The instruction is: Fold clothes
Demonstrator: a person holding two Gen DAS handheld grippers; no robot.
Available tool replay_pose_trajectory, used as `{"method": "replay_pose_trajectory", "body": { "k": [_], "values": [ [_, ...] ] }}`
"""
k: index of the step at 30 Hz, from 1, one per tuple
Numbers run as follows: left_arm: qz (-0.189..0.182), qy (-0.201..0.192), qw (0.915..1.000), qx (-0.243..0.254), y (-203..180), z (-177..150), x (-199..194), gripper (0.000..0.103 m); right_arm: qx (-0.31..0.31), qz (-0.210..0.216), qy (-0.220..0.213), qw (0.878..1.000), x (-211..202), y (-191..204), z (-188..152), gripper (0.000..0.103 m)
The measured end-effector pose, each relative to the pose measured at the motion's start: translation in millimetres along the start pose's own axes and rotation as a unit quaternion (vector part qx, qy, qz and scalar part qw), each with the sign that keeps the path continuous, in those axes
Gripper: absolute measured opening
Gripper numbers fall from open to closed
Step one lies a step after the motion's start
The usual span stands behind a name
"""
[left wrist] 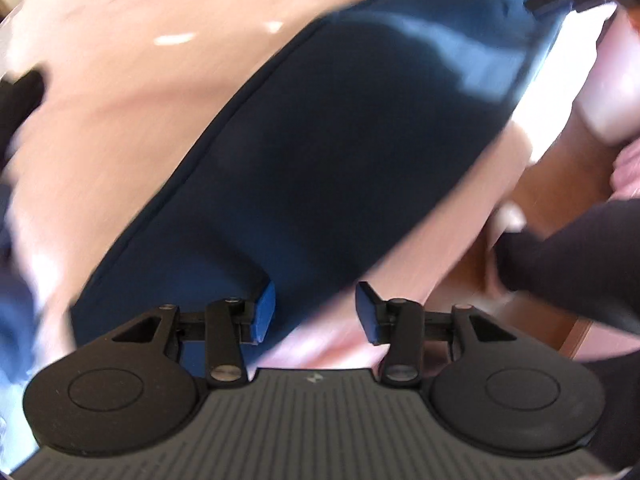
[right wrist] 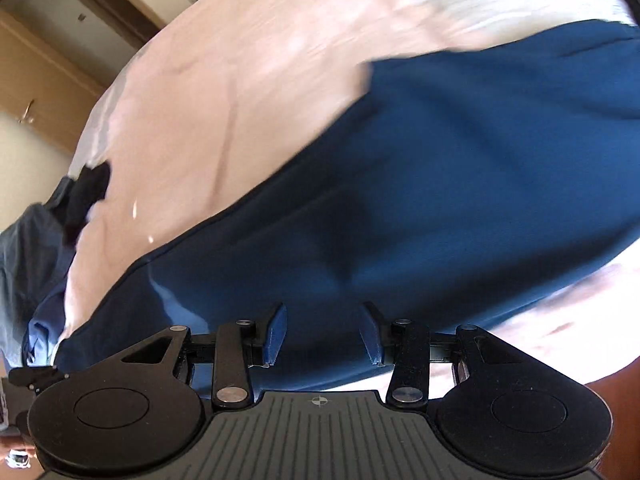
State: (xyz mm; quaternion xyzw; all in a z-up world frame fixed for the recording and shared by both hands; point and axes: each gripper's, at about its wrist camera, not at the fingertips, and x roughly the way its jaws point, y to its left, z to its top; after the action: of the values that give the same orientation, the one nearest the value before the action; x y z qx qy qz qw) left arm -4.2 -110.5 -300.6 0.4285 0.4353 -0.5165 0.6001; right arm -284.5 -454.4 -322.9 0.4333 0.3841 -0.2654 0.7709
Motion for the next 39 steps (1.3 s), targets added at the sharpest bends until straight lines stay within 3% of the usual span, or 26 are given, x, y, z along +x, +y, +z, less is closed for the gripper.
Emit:
{"method": "replay_pose_trajectory", "body": {
  "k": [2,5,11,13,17,24,27,28,33,37,39],
  "values": [
    [0.006,0.003,1.0,-0.004,23,-31,-10,0.037,-0.021,0.011,0.012,1.0,12,36,-15,0.044],
    [0.01,-0.03,0.9994,-0.018,53,-59,-35,0.037,-0.063,0.037,0.027,0.997,39,96,-29,0.044],
    [0.009,-0.084,0.9948,-0.057,91,-67,-38,0.039,-0.173,0.099,0.087,0.976,90,194,-55,0.044],
    [-0.003,-0.084,0.9939,-0.072,97,-62,-26,0.041,-0.203,0.109,0.108,0.967,78,213,-72,0.044],
    [-0.012,-0.061,0.9943,-0.087,106,-61,-10,0.043,-0.226,0.107,0.133,0.959,82,230,-84,0.044],
    [-0.012,-0.06,0.9941,-0.09,108,-55,-20,0.043,-0.184,0.099,0.144,0.967,75,203,-94,0.045],
    [-0.009,-0.052,0.9962,-0.069,106,-50,-23,0.043,-0.161,0.096,0.135,0.973,60,187,-93,0.058],
    [-0.009,-0.054,0.9969,-0.057,106,-48,-25,0.043,-0.153,0.096,0.134,0.974,55,182,-93,0.068],
    [-0.03,-0.077,0.996,0.033,110,-42,-36,0.043,-0.128,0.095,0.126,0.979,47,174,-107,0.07],
    [-0.069,-0.103,0.9846,0.123,122,-40,-44,0.044,-0.071,0.087,0.111,0.987,53,182,-132,0.07],
    [-0.107,-0.118,0.9768,0.144,135,-40,-47,0.044,-0.022,0.092,0.095,0.991,61,191,-149,0.07]
  ]
}}
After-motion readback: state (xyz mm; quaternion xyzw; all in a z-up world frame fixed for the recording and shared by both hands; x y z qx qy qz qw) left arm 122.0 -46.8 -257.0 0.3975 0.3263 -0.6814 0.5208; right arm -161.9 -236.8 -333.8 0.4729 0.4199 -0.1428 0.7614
